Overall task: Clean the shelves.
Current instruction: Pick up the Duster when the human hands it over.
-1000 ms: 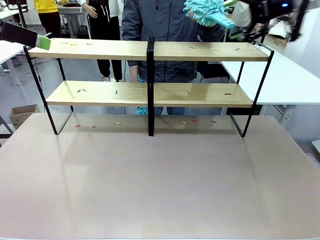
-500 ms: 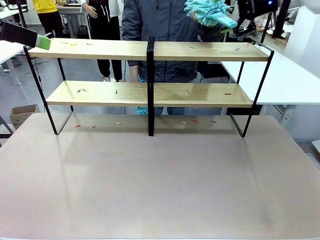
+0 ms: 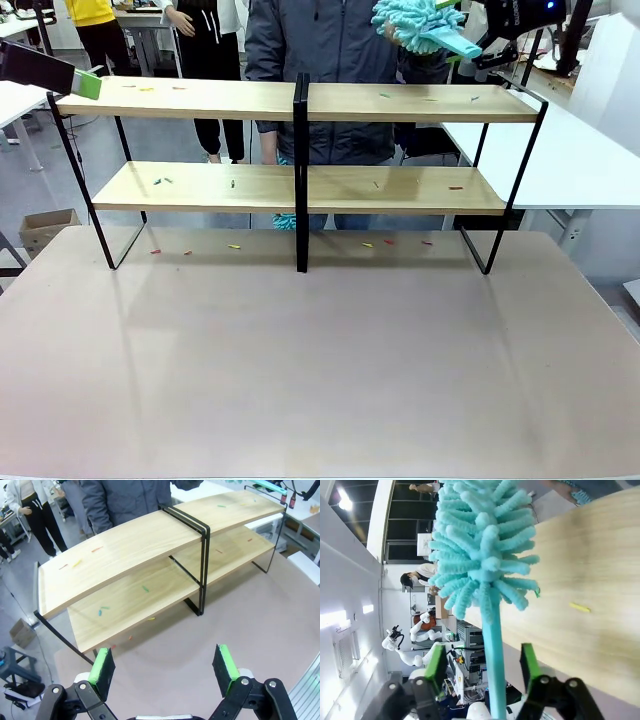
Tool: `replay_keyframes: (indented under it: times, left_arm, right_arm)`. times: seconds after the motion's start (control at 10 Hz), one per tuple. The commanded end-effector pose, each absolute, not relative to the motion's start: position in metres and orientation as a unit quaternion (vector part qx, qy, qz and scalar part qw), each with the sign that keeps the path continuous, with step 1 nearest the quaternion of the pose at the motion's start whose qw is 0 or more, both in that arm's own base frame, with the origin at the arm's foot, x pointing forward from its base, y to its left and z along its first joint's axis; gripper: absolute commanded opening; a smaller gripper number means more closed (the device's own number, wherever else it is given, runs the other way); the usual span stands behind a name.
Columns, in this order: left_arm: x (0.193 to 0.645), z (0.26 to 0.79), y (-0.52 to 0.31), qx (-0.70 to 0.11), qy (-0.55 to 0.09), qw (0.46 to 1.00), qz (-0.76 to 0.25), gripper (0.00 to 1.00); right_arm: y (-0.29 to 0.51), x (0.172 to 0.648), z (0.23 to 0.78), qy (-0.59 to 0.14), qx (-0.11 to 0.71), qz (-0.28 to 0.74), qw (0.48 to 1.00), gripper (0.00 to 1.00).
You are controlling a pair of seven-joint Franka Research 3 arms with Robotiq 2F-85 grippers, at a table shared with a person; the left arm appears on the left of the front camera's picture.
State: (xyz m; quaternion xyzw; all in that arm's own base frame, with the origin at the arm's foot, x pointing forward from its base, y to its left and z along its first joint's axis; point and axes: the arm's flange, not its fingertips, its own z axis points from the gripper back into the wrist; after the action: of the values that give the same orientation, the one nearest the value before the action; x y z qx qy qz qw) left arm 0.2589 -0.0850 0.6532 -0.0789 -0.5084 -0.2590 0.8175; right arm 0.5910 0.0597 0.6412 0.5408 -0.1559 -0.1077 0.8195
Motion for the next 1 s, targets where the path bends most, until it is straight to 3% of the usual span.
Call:
replay_keyframes:
  times: [0.0, 0.1, 0.9]
  left_arm:
    - [0.259, 0.653, -0.085, -0.079, -0.509, 0.817, -0.259, 1.00]
    - [0.259, 0.653, -0.085, -0.079, -0.509, 0.817, -0.259, 1.00]
    - [0.259, 0.653, -0.085, -0.079, -0.509, 0.817, -0.259, 1.00]
  right_arm:
    - [0.058, 0.581, 0.637, -0.162, 0.544, -0.103, 0.817, 0.38]
    - [0.058, 0.580, 0.636, -0.159, 0.545, -0.095, 0.818, 0.00]
    - [0.043, 0.570, 0.639, -0.164, 0.535, -0.076, 0.826, 0.00]
